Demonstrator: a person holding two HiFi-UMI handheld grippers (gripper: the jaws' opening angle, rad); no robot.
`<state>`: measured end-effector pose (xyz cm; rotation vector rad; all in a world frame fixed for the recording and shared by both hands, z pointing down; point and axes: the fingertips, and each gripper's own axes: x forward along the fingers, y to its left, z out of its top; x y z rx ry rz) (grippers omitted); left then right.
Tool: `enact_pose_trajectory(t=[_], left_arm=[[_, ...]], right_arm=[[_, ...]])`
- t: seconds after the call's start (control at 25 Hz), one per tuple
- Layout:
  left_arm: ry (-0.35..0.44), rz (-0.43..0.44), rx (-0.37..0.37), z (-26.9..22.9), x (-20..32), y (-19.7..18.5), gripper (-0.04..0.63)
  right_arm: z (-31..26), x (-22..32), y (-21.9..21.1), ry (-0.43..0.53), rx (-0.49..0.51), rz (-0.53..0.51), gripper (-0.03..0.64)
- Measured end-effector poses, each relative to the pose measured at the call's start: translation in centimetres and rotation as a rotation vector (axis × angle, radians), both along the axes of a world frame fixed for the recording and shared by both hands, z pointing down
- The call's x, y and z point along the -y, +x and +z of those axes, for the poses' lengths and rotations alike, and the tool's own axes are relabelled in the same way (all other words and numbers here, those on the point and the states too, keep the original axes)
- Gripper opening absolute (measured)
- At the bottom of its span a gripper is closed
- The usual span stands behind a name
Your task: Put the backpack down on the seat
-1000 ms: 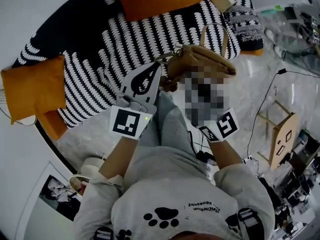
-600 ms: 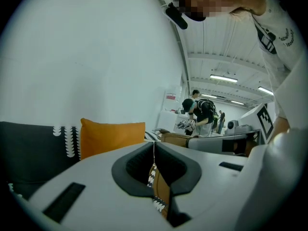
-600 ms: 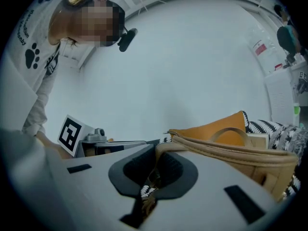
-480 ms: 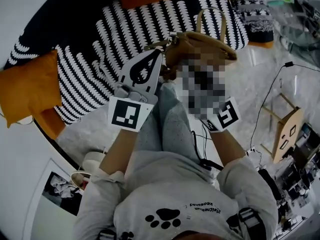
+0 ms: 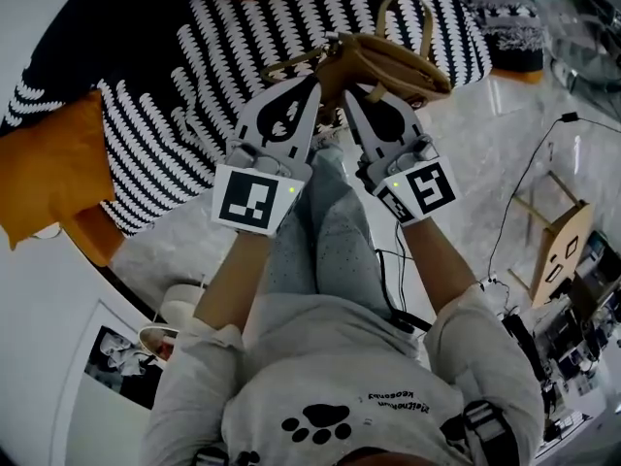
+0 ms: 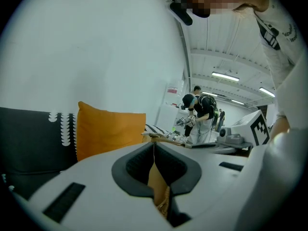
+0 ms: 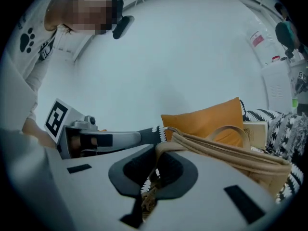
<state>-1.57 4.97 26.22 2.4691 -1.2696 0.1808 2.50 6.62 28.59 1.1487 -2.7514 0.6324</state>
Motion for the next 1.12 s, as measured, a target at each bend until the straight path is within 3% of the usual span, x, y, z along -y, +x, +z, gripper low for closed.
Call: enact_pose_trajectory(t=[0.52, 0.8, 1.12], left_arm=[[-0.069, 0.010, 0.022, 6.5, 0.0, 1.1, 0.023], [-0.130, 0.041, 0.075, 6.8, 3.0, 0.6, 0.023], [-0.165, 0.030, 0.053, 10.8, 3.3, 0.6, 0.023]], right_arm=[[9.5, 1.1, 0.6, -0.110, -0.062, 0.000, 0.037], [9.7, 4.6, -0.1, -0.160, -0.085, 0.012, 0.037], [14.4, 4.6, -0.2, -0.216, -0.120, 0.007, 0.037]])
